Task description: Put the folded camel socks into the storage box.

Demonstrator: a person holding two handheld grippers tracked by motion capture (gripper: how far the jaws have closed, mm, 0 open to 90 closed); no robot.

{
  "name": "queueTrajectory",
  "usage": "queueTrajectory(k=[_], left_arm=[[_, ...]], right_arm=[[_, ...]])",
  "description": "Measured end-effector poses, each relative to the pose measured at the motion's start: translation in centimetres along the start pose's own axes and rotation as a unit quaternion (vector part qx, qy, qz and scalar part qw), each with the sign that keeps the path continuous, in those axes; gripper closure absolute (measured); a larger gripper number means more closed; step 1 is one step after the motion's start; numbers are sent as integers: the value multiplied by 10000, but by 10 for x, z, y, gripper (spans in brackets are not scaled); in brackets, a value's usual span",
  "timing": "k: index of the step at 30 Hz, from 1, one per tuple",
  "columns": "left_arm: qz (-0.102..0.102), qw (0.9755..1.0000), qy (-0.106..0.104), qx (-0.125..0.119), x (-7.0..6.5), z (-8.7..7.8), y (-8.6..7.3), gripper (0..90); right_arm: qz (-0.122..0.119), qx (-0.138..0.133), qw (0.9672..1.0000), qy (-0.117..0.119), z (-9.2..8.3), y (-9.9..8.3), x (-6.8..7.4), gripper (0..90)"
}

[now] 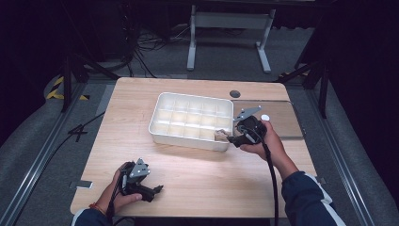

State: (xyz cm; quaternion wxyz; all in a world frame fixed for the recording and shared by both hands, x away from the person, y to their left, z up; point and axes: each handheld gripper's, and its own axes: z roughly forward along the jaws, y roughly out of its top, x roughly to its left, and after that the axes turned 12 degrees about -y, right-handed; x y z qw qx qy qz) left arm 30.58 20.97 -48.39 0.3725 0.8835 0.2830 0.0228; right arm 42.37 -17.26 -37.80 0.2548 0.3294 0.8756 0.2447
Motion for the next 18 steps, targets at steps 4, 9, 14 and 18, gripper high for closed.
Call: queueTrajectory(k=[4,9,14,18], left_arm=[[1,10000,-2,2,0,0,0,45],[3,10000,0,3,0,0,0,45],[1,10000,-1,2,0,0,0,45],[2,10000,0,2,0,0,0,45]], right_arm=[[-39,-52,10000,0,-4,-4,0,424],[16,-124,9999,58,-9,-8,0,413],[-79,-130,9999,-23,-14,-12,-1,411],[-227,-88,9996,-130,-17,-18,1,405]])
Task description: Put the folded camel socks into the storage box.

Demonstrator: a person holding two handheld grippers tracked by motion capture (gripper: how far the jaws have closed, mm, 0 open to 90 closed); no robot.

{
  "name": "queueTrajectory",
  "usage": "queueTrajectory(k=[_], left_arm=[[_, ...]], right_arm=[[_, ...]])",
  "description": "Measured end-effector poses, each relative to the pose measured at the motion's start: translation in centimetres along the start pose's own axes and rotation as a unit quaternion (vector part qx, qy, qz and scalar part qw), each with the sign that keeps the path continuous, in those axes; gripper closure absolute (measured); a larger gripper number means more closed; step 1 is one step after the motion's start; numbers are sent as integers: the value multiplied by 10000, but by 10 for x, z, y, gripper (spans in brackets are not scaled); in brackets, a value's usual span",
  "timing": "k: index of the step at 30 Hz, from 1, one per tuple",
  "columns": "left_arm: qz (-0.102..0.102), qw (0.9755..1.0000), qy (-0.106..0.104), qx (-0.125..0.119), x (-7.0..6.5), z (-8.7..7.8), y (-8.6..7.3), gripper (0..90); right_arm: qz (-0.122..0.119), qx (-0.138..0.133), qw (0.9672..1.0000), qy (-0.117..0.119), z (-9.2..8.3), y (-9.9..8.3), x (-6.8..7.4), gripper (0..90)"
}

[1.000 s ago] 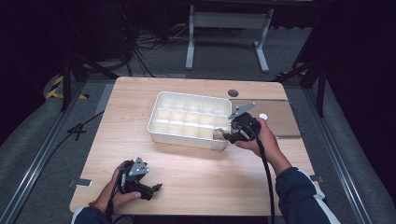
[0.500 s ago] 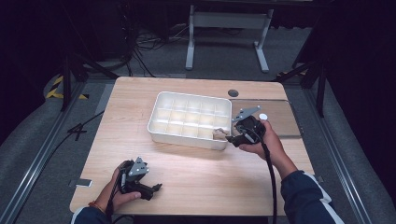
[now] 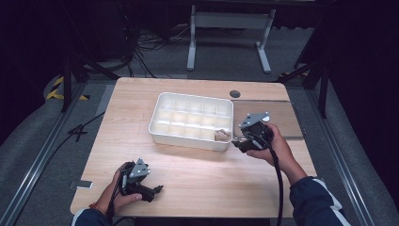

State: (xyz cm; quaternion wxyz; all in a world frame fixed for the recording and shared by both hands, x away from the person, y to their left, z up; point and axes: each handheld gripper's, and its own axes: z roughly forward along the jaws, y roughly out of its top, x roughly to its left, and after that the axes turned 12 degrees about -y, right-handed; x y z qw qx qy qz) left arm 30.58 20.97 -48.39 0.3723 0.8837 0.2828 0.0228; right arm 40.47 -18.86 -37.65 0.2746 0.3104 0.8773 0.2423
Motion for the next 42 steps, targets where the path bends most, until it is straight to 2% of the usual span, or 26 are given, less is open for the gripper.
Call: queueTrajectory(k=[2,8,22,27,32,42], left_arm=[[-2,10000,0,-1,0,0,0,45],[-1,10000,1,-1,0,0,0,45],[1,10000,-2,-5,0,0,0,45],[1,10000,2,-2,0,0,0,45],[-2,10000,5,-5,0,0,0,45],[-2,10000,5,-4,0,0,0,46]], right_arm=[[-63,-38,9999,-73,-3,-5,0,404],[-120,-31,9999,-88,-6,-13,-1,398],[-73,29,9998,-160,-14,-38,-3,379],[-168,44,9996,-220,-18,-48,-2,367],[-180,4,9996,-238,-22,-61,0,362],[-233,218,9990,-329,-23,-92,7,350]])
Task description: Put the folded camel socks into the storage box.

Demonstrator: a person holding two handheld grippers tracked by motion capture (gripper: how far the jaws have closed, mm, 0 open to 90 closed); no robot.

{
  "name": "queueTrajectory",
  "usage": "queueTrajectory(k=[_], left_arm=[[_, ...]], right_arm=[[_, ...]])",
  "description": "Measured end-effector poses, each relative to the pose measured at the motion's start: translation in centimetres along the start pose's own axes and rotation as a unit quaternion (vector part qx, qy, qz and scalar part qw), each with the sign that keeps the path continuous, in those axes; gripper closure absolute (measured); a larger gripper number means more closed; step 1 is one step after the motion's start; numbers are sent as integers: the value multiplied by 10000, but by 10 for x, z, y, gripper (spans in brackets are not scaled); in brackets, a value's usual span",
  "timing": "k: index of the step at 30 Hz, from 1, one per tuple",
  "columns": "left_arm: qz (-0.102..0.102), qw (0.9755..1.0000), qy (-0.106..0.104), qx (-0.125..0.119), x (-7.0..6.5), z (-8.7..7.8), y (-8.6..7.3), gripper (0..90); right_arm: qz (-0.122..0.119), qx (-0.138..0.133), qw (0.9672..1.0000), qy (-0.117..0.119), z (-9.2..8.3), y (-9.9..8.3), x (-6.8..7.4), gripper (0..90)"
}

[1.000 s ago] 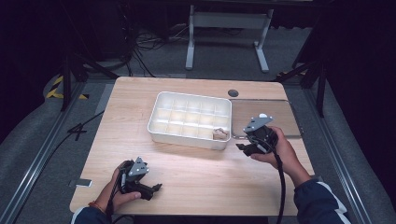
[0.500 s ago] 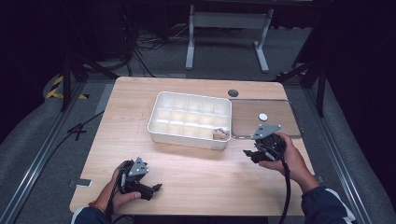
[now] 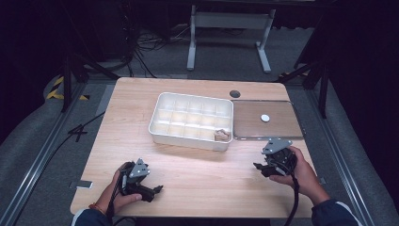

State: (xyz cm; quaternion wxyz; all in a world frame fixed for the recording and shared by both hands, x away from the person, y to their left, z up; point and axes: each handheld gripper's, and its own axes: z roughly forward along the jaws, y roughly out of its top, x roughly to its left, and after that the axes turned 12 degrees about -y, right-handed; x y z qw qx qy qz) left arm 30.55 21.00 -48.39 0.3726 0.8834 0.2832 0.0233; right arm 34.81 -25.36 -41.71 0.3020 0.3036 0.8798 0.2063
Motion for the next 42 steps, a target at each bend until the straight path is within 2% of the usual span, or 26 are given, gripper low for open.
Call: queueTrajectory(k=[8,15,19,21,25,27,29,30,32,33,34,36,42], left_arm=[[0,10000,0,0,0,0,0,45],[1,10000,1,0,0,0,0,45],[0,10000,0,-1,0,0,0,45],[0,10000,1,-1,0,0,0,45],[-1,10000,0,-2,0,0,0,45],[1,10000,1,0,0,0,0,45],[1,10000,0,0,0,0,0,45],[0,10000,0,0,0,0,0,45],[-1,10000,3,0,0,0,0,45],[-5,10000,13,7,0,0,0,46],[-5,10000,13,7,0,0,0,45],[-4,10000,15,-7,0,0,0,46],[-3,10000,13,16,0,0,0,45]], right_arm=[[182,-4,9998,48,3,-29,1,341],[547,-18,9985,80,2,-56,-1,337],[828,-18,9965,83,1,-74,-3,336],[878,-39,9961,97,1,-78,-3,336],[1098,-62,9939,83,1,-93,-4,318],[1310,-178,9911,175,2,-102,-5,312],[1528,-281,9877,152,2,-110,-7,270],[1528,-281,9877,152,2,-110,-7,270],[1762,-349,9835,225,3,-116,-8,253],[1847,-523,9812,222,3,-123,-8,247],[1847,-523,9812,222,3,-123,-8,247],[1877,-693,9796,192,3,-127,-7,245],[1901,-678,9792,180,3,-128,-7,244]])
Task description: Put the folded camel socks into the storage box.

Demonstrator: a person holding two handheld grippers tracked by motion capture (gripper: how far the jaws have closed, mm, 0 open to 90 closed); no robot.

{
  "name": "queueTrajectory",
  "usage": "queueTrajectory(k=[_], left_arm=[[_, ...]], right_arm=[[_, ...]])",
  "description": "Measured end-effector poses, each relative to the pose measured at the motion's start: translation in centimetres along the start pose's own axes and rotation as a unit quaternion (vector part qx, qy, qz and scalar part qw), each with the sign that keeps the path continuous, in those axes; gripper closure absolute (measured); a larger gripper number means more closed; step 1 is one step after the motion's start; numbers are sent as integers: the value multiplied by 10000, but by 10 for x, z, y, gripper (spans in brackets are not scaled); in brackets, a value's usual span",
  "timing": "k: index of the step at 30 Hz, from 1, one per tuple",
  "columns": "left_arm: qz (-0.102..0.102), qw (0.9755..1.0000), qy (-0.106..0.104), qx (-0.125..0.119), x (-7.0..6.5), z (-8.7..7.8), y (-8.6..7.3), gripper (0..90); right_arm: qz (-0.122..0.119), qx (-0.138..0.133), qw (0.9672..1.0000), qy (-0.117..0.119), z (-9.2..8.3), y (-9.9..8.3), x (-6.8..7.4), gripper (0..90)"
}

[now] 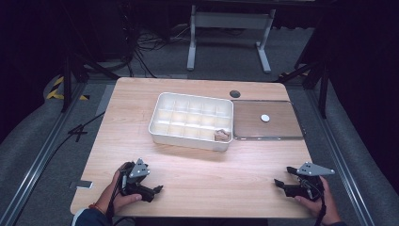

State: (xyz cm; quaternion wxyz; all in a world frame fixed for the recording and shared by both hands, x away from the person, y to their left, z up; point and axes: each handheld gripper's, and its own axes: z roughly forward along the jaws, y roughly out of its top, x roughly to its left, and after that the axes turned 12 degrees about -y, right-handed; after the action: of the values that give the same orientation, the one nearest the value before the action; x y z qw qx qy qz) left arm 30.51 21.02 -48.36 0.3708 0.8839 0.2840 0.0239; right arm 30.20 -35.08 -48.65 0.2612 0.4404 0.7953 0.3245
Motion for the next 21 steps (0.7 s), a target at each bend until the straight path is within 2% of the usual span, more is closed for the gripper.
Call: queueTrajectory(k=[11,21], left_arm=[[-7,10000,7,-9,0,0,0,41],[24,10000,3,22,1,0,1,36]], right_arm=[[123,26,9998,-163,0,0,1,238],[156,40,9997,-172,0,0,0,231]])
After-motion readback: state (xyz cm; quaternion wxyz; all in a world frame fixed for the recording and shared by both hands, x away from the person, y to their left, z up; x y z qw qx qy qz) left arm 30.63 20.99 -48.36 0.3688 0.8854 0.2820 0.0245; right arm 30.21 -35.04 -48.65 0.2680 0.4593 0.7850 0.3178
